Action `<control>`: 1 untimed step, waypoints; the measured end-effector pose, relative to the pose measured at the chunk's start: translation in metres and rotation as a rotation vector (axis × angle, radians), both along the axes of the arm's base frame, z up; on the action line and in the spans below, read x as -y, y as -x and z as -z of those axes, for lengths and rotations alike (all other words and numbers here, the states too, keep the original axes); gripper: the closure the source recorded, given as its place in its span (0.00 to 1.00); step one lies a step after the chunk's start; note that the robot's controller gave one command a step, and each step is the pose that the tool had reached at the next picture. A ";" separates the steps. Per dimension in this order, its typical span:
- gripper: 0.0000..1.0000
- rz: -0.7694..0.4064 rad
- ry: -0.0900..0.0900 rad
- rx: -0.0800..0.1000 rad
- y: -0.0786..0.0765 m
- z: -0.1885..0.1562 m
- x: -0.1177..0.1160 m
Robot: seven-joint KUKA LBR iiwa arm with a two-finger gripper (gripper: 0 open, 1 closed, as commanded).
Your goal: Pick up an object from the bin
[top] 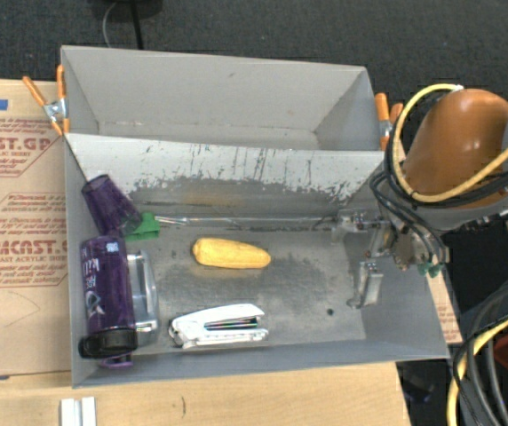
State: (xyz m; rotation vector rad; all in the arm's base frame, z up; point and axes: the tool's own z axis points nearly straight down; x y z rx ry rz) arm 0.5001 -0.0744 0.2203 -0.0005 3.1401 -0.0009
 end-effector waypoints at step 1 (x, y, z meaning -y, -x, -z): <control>0.00 -0.053 0.001 0.005 -0.005 0.043 -0.022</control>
Offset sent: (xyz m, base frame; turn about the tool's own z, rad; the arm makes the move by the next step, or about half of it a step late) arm 0.0115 0.0668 -0.1170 0.2145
